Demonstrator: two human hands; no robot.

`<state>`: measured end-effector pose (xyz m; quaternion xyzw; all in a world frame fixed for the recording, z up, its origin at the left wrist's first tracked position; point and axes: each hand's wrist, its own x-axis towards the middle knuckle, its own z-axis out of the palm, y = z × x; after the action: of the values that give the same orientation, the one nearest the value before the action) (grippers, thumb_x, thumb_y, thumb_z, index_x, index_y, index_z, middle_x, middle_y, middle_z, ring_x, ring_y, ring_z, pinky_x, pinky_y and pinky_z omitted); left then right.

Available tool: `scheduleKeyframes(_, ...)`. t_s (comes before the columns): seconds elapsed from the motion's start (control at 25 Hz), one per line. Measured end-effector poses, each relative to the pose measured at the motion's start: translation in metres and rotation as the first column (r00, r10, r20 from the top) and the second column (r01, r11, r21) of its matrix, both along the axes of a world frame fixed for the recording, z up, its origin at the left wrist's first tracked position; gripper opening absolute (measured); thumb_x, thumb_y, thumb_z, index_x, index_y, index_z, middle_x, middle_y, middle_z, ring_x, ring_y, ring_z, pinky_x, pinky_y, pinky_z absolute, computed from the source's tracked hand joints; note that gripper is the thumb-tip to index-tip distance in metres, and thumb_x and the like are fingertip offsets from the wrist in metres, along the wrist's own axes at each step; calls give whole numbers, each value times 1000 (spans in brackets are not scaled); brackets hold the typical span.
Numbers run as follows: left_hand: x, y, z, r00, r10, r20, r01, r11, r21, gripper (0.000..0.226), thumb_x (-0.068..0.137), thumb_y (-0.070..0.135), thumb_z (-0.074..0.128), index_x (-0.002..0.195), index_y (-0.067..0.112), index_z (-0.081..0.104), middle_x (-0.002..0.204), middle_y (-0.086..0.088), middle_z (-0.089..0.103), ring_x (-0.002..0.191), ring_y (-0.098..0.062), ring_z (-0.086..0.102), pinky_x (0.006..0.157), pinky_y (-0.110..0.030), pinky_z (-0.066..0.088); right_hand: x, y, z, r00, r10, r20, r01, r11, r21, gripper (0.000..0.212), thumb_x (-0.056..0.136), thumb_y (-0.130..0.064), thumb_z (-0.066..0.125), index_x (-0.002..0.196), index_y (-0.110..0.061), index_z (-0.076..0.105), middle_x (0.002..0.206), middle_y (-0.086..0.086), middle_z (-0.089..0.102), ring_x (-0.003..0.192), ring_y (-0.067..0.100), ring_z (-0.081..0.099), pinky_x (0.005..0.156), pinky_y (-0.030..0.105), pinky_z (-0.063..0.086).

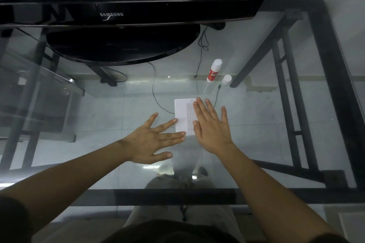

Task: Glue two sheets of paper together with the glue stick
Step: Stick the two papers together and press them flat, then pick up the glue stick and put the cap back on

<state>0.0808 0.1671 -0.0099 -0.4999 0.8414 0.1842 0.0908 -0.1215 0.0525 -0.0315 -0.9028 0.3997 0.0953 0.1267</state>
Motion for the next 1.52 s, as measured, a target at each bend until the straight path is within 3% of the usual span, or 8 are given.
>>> scheduleKeyframes(0.08,-7,-8,1,972,193,-133,-204,976,-76,56,94,52,9,146,32,5,152,11,10,142,-19,-12,112,-57,-8,0,0,-1,1000,-11,12,11,1000,-1,58,96,-43,15,145,-23,-9,157,-4,-8,142,15,-14,110,49,-13)
scheduleKeyframes(0.16,-27,-21,1,829,517,-213,-543,835,-88,53,97,45,11,145,24,1,152,6,4,141,-17,-10,115,-53,5,0,0,-2,1000,-22,14,22,1000,2,59,96,-44,15,145,-24,-9,157,-5,-7,142,16,-14,110,49,-13)
scheduleKeyframes(0.28,-54,-33,-10,644,752,-144,-763,644,-50,53,98,41,10,142,21,-13,152,5,-11,137,-15,-20,114,-43,-6,1,1,-2,1000,-25,-1,25,1000,-13,60,95,-46,14,145,-24,-10,157,-4,-7,143,17,-14,110,49,-13)
scheduleKeyframes(0.6,-65,-35,-19,628,778,-25,-777,624,-85,63,84,48,-18,141,23,-21,156,3,-14,139,-19,-22,109,-43,-14,0,2,0,1000,-23,-1,23,1000,-3,59,94,-48,7,138,-25,-24,155,-4,-15,140,16,-21,112,50,-12)
scheduleKeyframes(0.8,-65,-33,-23,620,784,-25,-781,614,-112,59,86,46,-17,141,23,-20,155,4,-13,138,-17,-23,109,-43,-13,0,2,3,998,-17,66,14,999,41,56,91,-49,-1,129,-30,-36,142,-12,-35,134,10,-31,107,47,-21)
scheduleKeyframes(1.04,-64,-33,-30,620,785,-16,-779,612,-139,56,91,43,-9,142,23,-18,150,6,-18,137,-16,-24,110,-43,-11,14,13,-5,1000,-25,1,25,998,-52,56,95,-43,8,137,-25,-26,147,-8,-25,131,11,-33,105,50,-23)
scheduleKeyframes(1.28,-64,-32,-31,619,785,-12,-778,611,-144,56,92,43,-7,143,21,-16,150,6,-18,136,-15,-27,110,-42,-12,15,17,-2,986,-168,-15,166,983,-75,61,92,-47,5,131,-26,-36,148,-6,-24,139,18,-21,96,49,-35)
scheduleKeyframes(1.52,-63,-33,-28,619,784,-43,-785,614,-86,55,91,46,-7,138,23,-25,147,7,-26,132,-14,-33,108,-42,-17,10,17,1,974,-222,51,222,975,14,56,95,-42,5,133,-22,-30,152,-2,-22,134,14,-29,106,40,-24)
